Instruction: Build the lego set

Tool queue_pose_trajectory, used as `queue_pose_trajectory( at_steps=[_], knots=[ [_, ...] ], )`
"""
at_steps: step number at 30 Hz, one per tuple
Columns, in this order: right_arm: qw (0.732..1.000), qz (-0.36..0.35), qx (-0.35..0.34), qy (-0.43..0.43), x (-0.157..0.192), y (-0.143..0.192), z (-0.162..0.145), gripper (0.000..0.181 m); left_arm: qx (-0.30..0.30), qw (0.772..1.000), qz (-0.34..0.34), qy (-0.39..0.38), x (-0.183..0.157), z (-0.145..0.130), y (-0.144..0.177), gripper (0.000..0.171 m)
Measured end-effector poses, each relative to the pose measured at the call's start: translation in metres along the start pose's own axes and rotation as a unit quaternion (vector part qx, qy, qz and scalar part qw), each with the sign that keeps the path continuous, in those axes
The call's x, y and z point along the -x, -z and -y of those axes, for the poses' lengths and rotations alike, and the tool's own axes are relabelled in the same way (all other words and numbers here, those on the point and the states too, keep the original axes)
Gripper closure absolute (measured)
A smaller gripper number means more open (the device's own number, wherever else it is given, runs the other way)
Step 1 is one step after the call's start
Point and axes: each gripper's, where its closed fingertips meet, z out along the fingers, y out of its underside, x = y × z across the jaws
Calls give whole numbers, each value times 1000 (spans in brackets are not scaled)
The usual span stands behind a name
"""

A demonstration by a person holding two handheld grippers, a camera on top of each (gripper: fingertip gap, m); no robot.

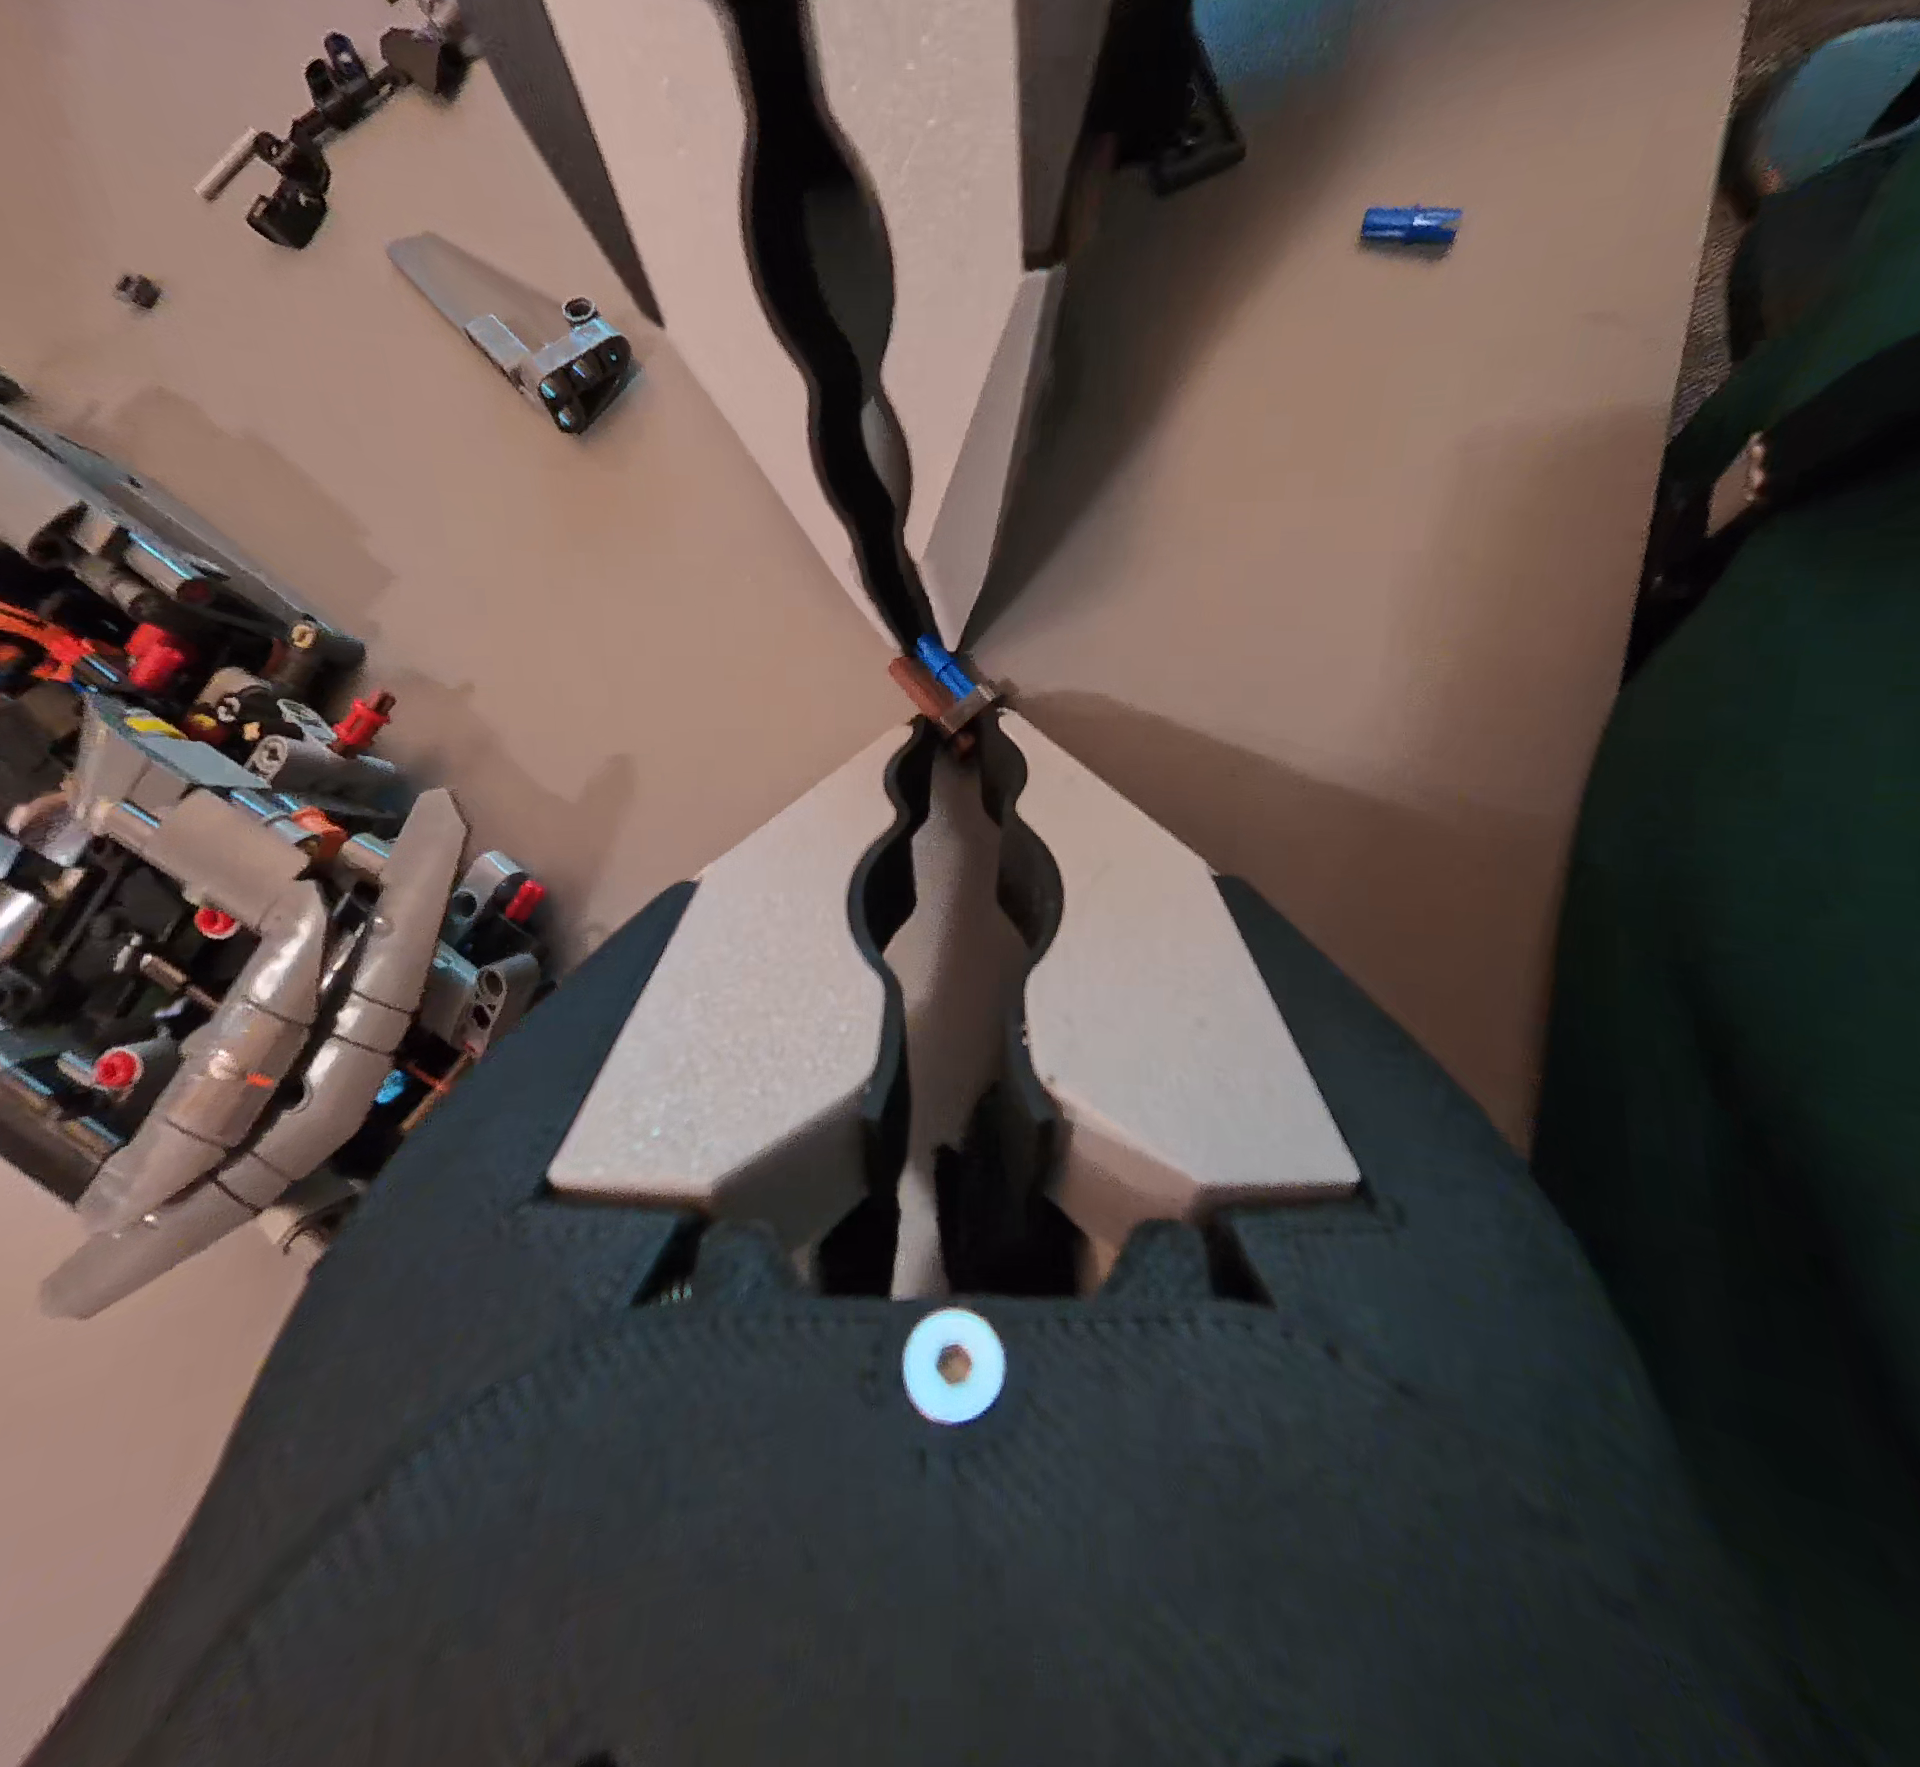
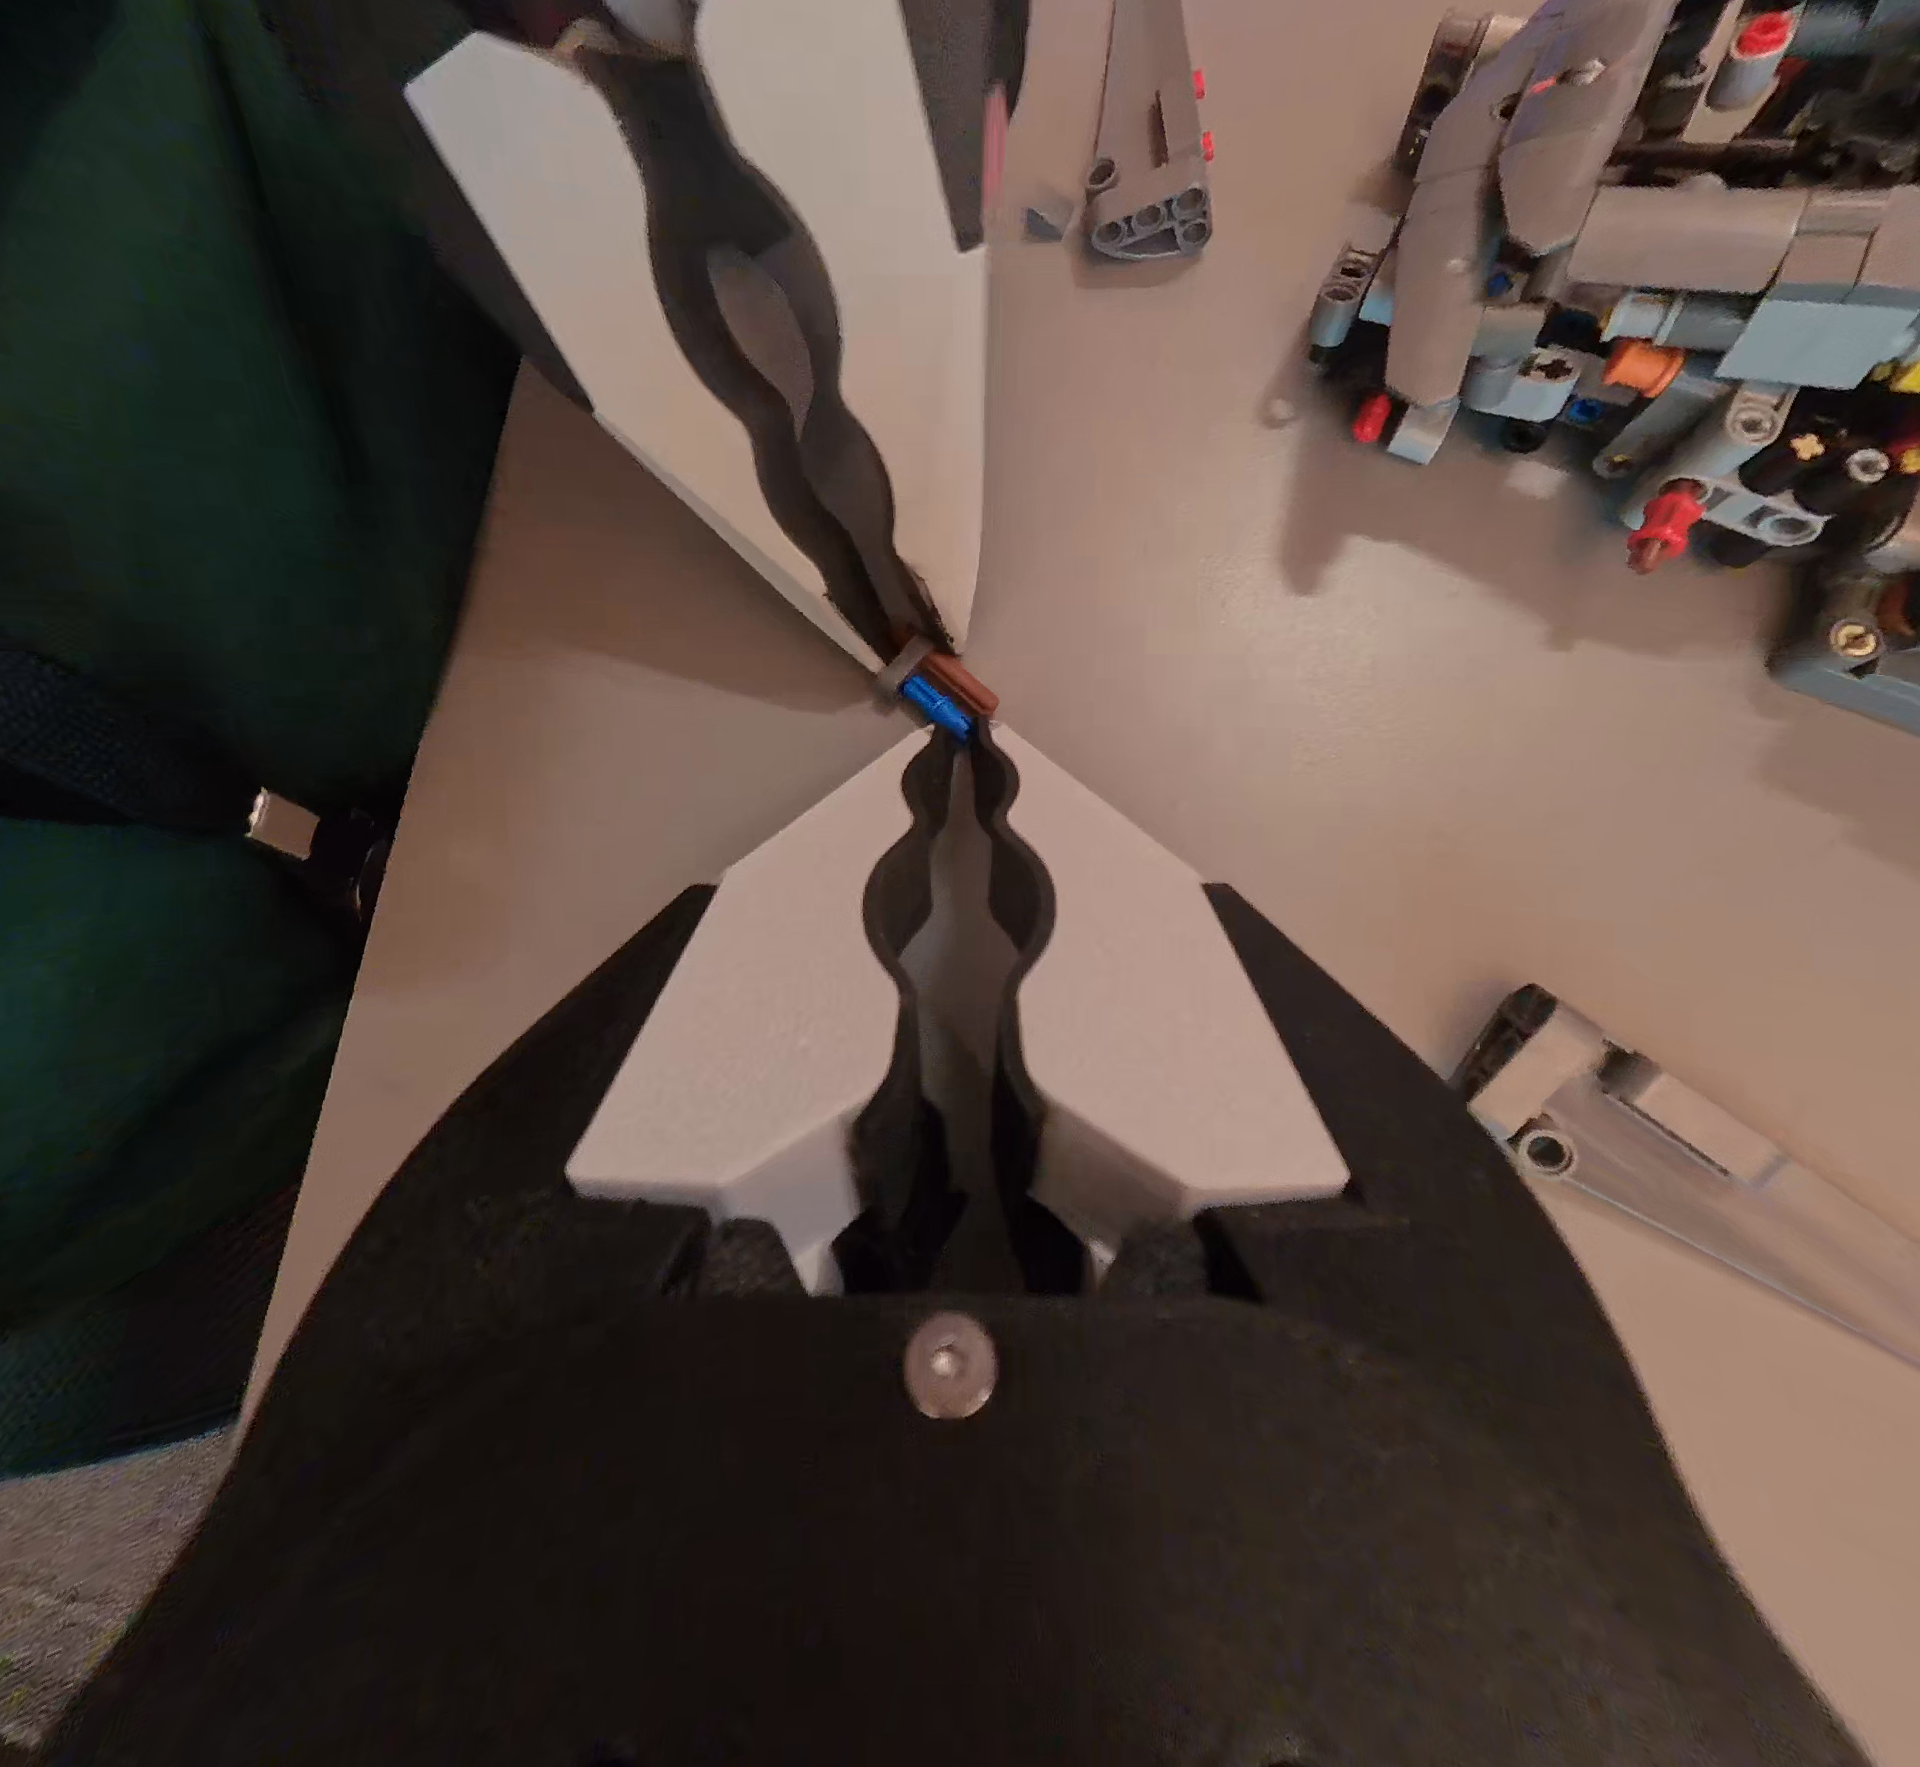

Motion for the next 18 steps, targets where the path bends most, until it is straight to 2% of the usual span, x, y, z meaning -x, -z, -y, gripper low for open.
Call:
queue_pose_trajectory(
  at_steps=[18],
  knots=[
    [995,59,45,-62,1,2,-1,180,22,996,50,-74,4,0,1,164]
  ],
)
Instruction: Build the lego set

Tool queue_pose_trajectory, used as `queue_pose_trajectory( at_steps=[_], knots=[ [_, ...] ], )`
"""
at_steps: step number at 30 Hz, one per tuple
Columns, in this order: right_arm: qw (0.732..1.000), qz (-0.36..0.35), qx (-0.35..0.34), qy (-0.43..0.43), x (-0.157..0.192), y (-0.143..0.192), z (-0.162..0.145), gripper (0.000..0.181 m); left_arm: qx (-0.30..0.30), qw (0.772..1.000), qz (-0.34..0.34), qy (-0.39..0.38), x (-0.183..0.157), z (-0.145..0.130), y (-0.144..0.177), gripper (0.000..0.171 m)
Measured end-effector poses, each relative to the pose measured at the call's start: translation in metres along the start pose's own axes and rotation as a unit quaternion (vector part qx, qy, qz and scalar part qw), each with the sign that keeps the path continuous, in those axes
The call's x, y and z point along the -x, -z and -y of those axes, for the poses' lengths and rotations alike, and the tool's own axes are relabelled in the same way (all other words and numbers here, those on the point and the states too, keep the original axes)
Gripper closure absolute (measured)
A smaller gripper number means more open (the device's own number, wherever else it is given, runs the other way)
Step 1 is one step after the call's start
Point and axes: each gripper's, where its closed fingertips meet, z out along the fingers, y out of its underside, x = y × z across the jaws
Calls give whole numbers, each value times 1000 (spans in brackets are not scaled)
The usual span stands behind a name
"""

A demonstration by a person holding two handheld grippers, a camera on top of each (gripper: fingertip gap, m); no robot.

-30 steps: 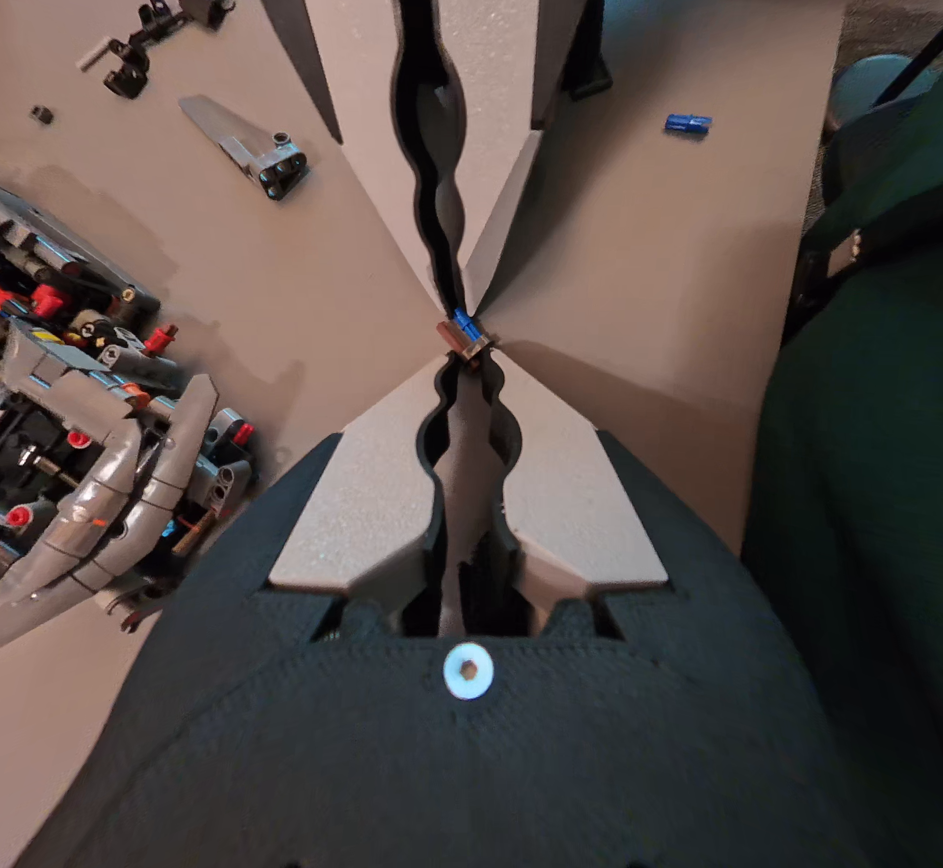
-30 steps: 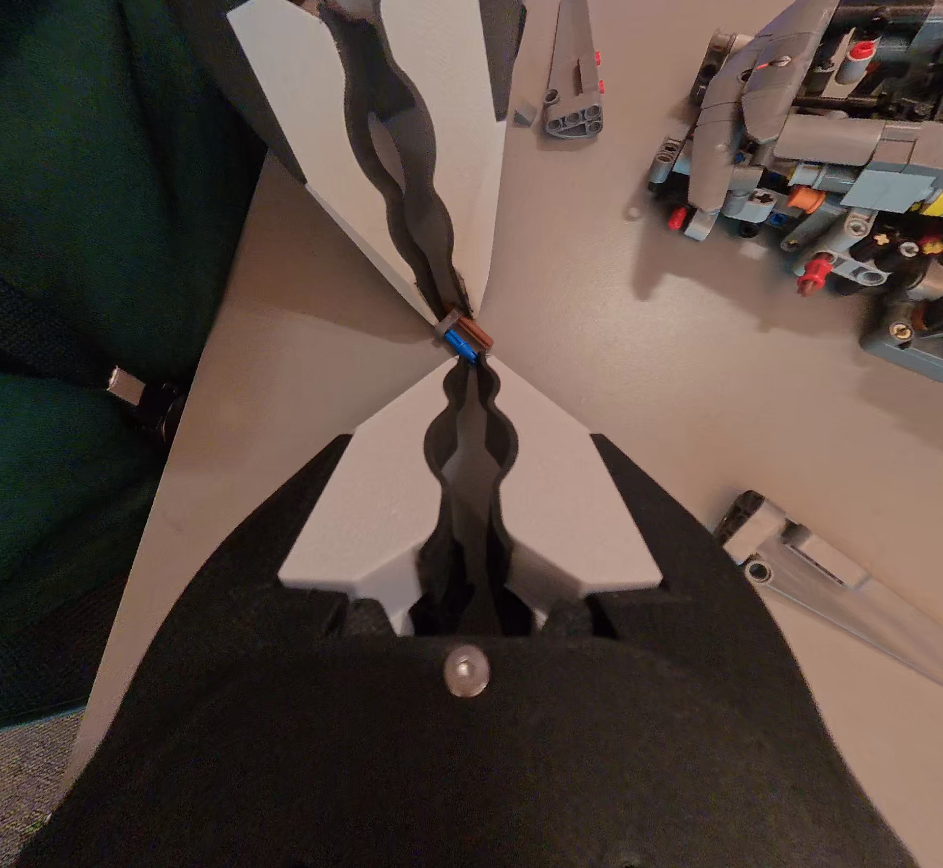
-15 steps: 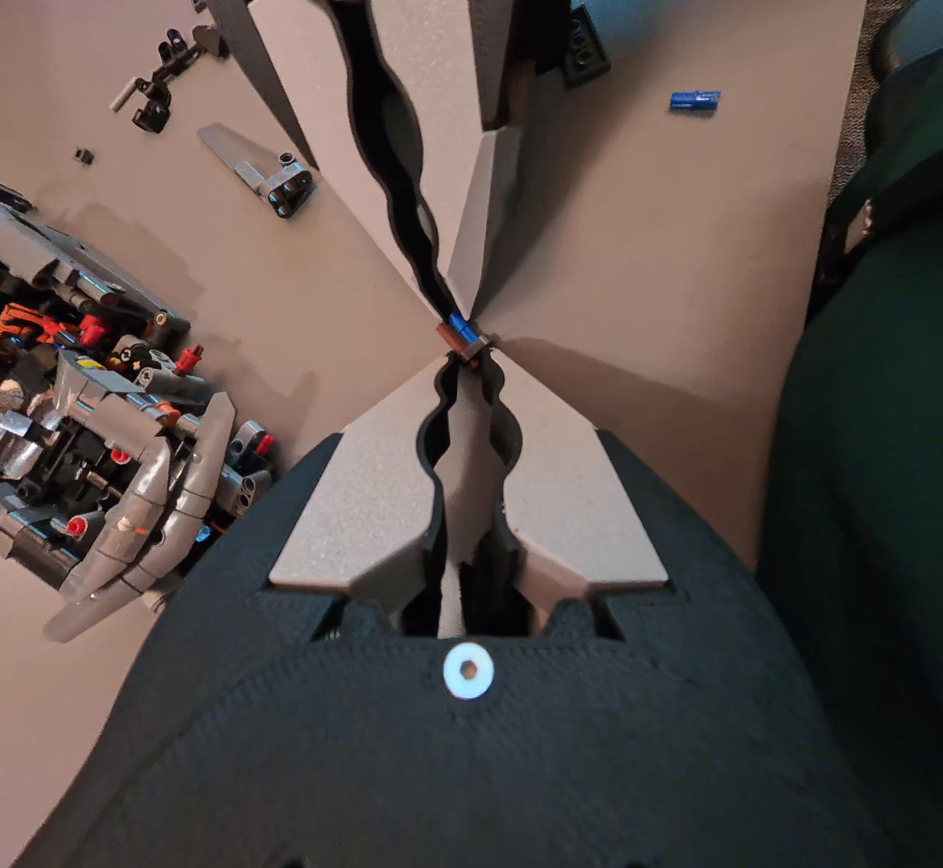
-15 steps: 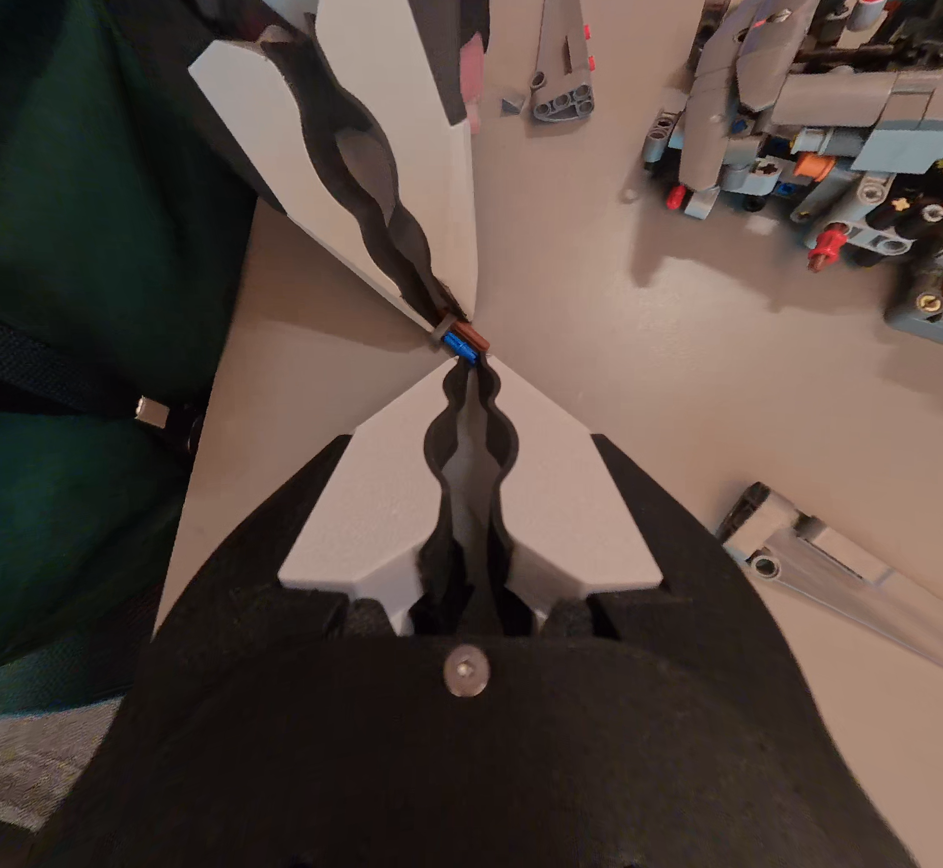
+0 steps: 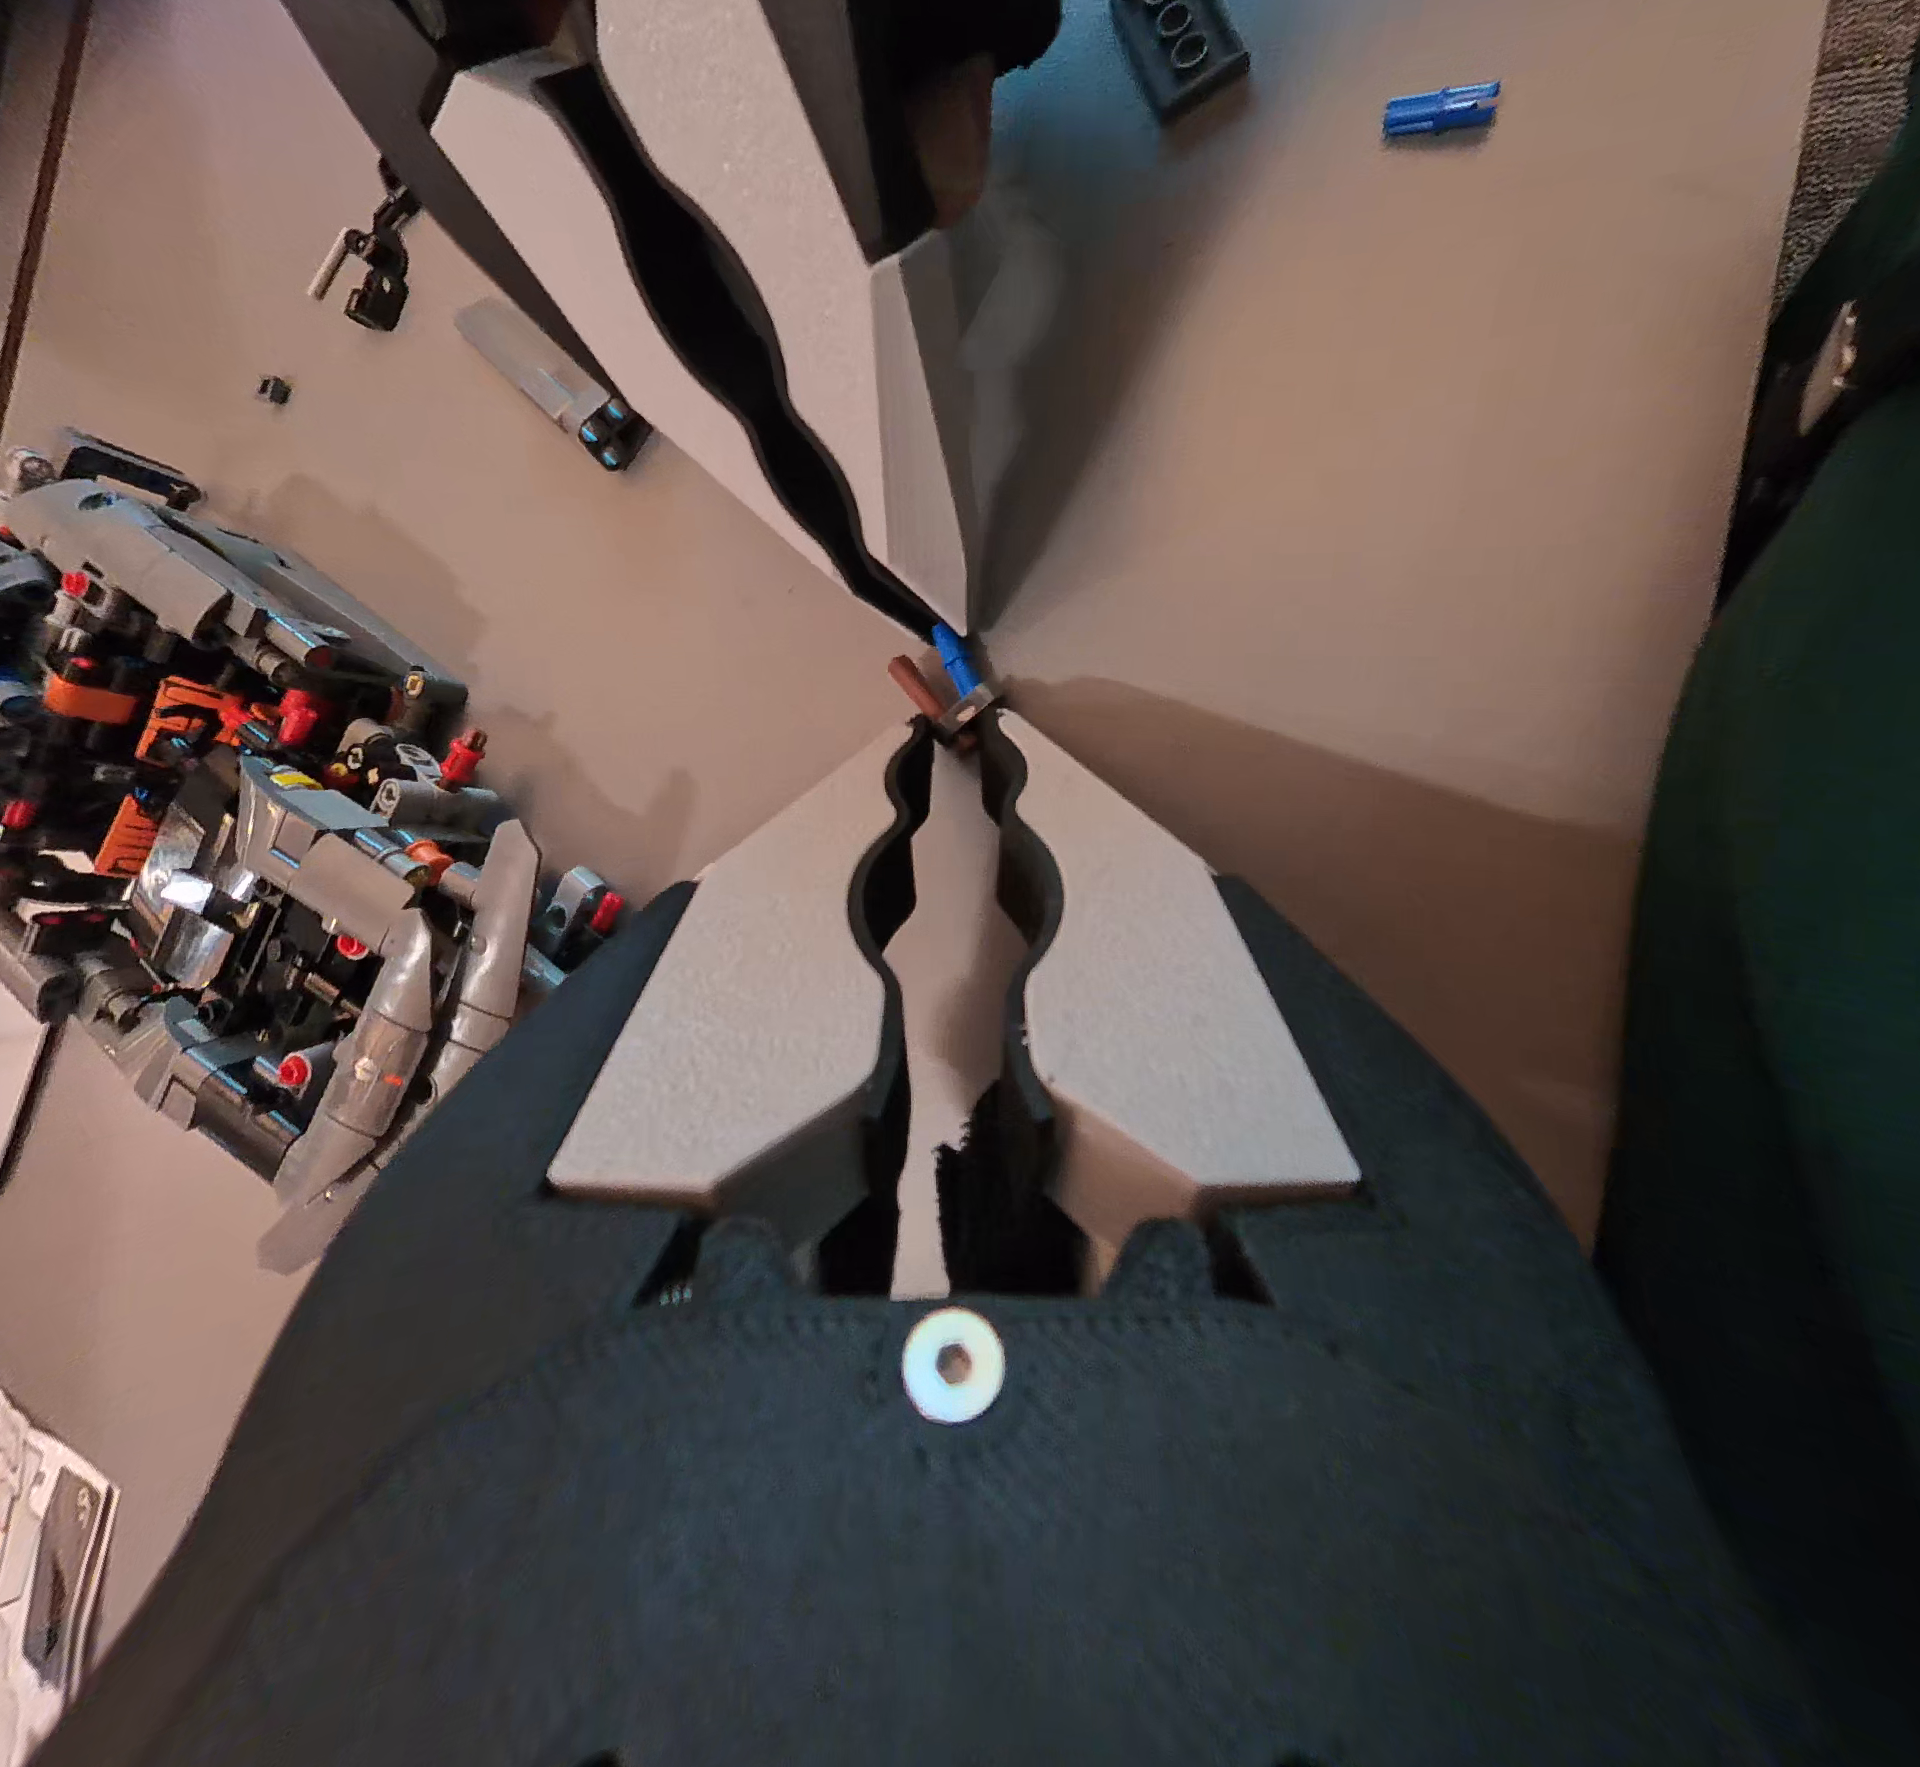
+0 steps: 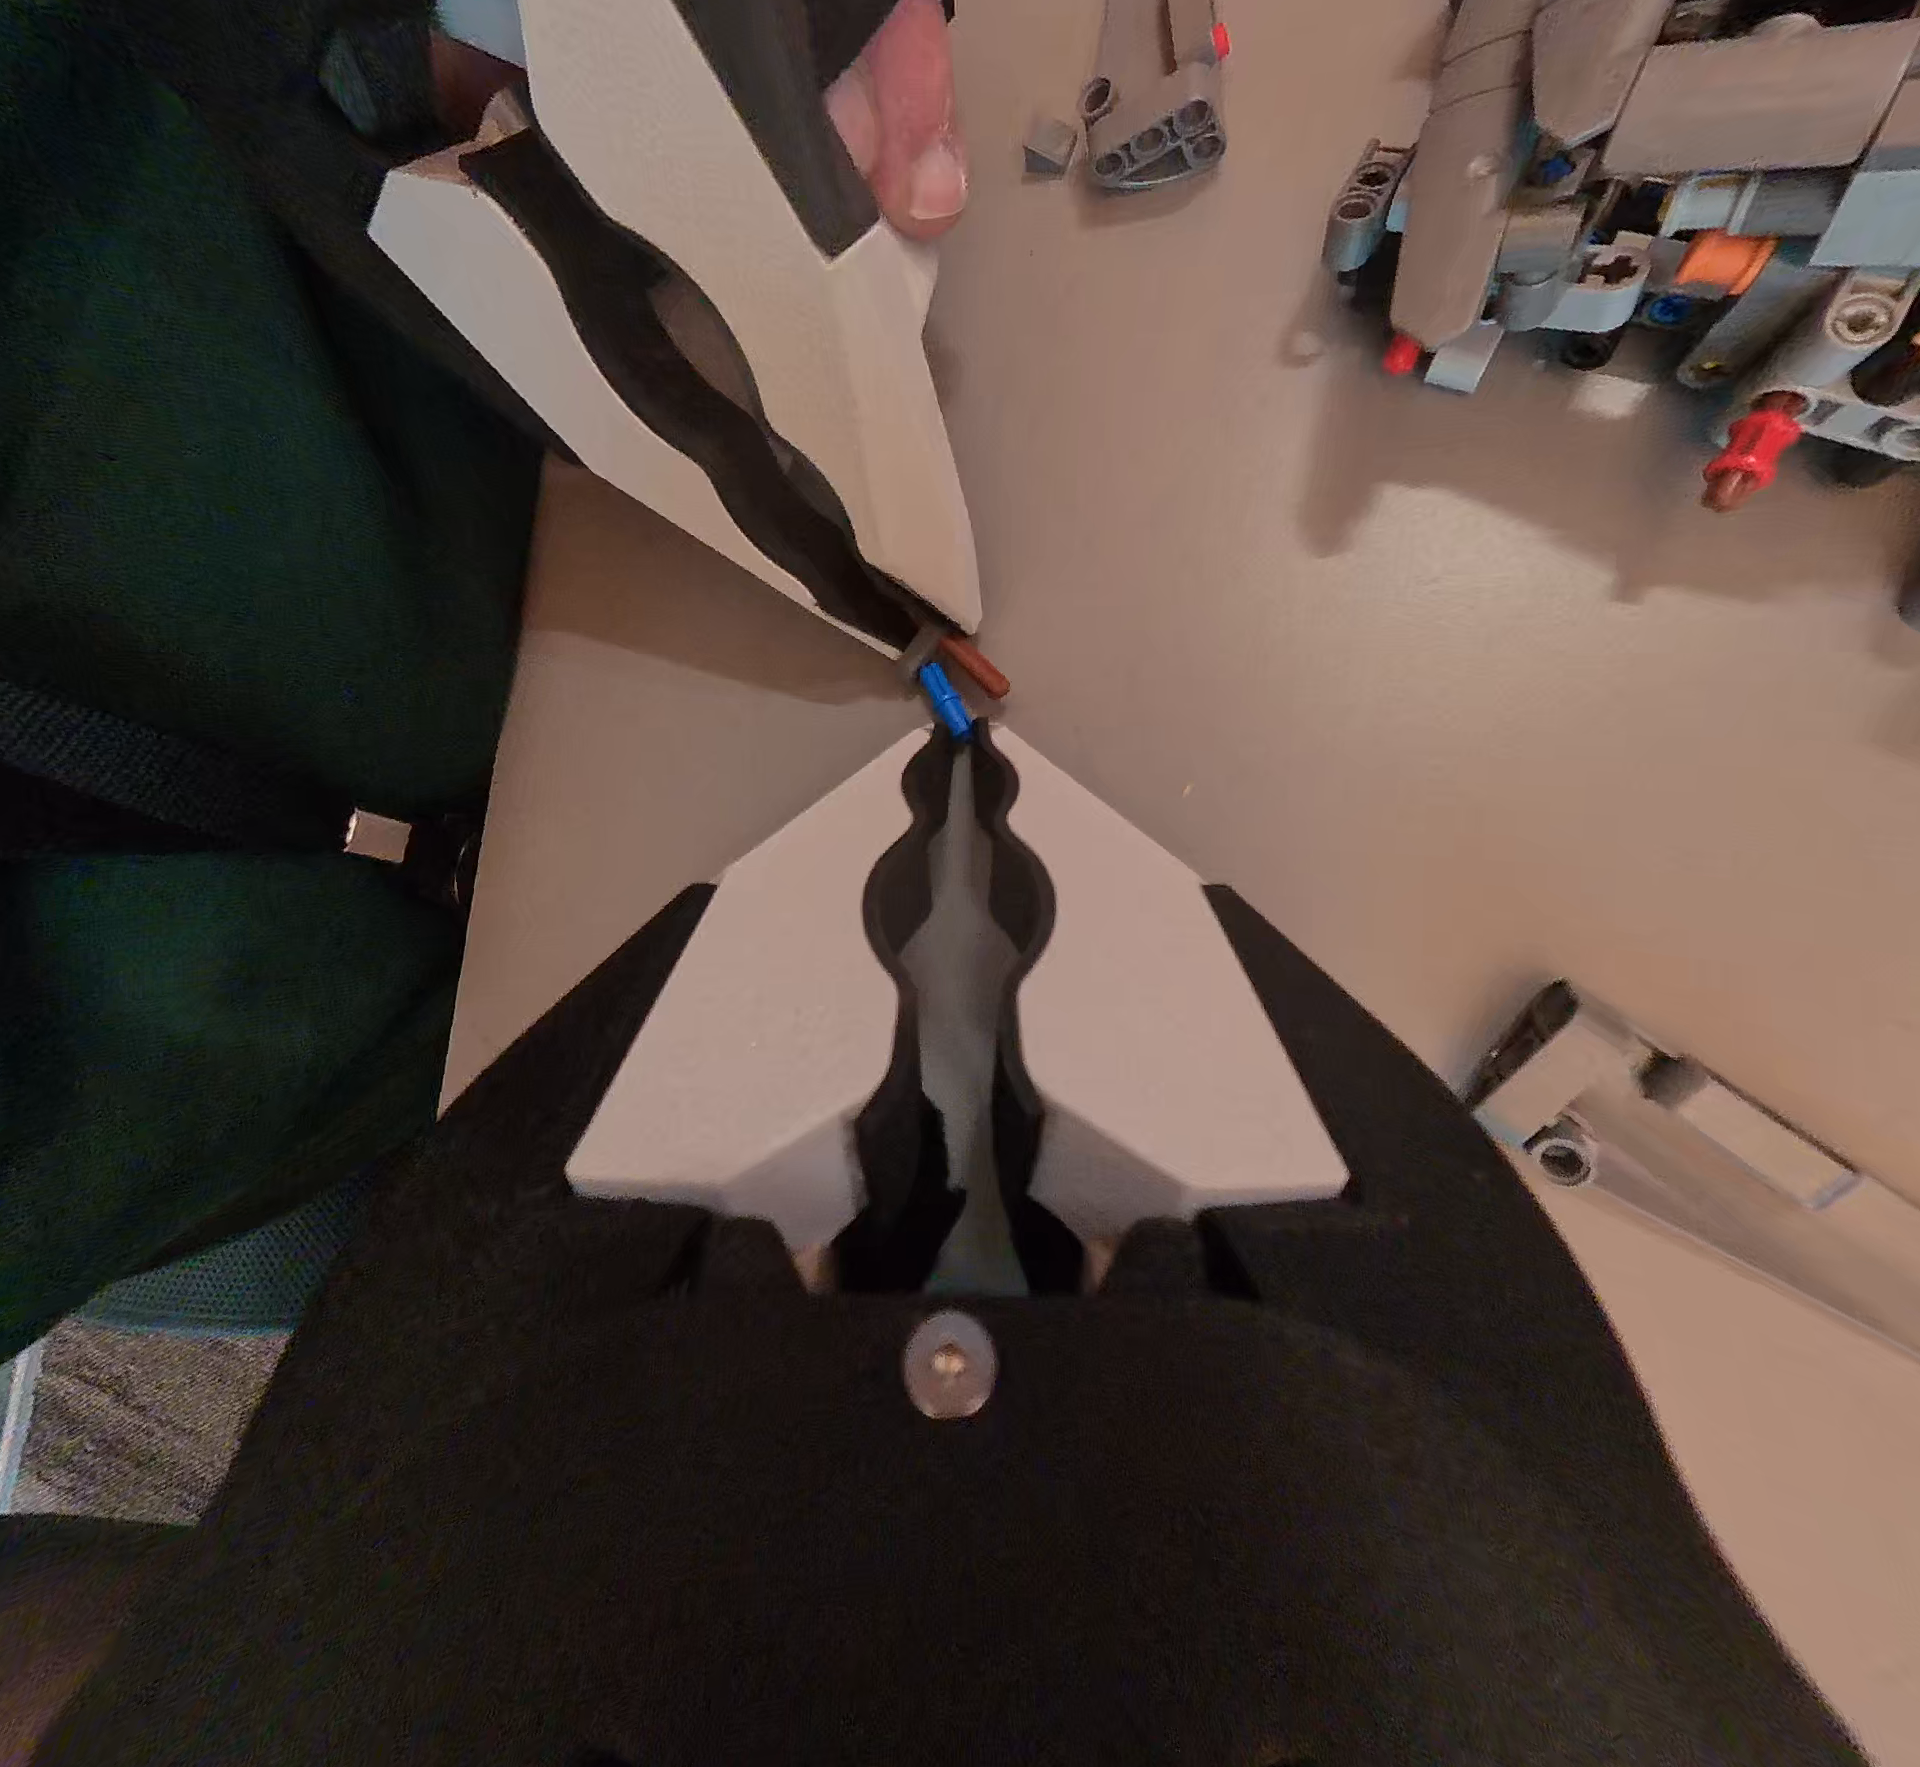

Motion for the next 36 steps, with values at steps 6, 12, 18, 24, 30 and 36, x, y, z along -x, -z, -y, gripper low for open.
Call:
queue_pose_trajectory(
  at_steps=[6,12,18,24,30,36],
  knots=[
    [1000,21,2,-14,0,0,0,180,0,1000,4,-16,0,-1,0,164],
    [999,36,7,-28,0,-1,1,180,4,1000,6,-29,0,0,1,164],
    [998,37,16,-50,1,-1,1,180,15,998,16,-51,0,0,0,164],
    [997,28,19,-69,0,-1,1,180,34,998,20,-52,0,0,1,164],
    [996,9,22,-82,0,0,0,180,49,997,29,-51,1,0,0,164],
    [995,10,15,-98,0,0,1,180,59,995,35,-66,1,1,0,164]
  ],
)
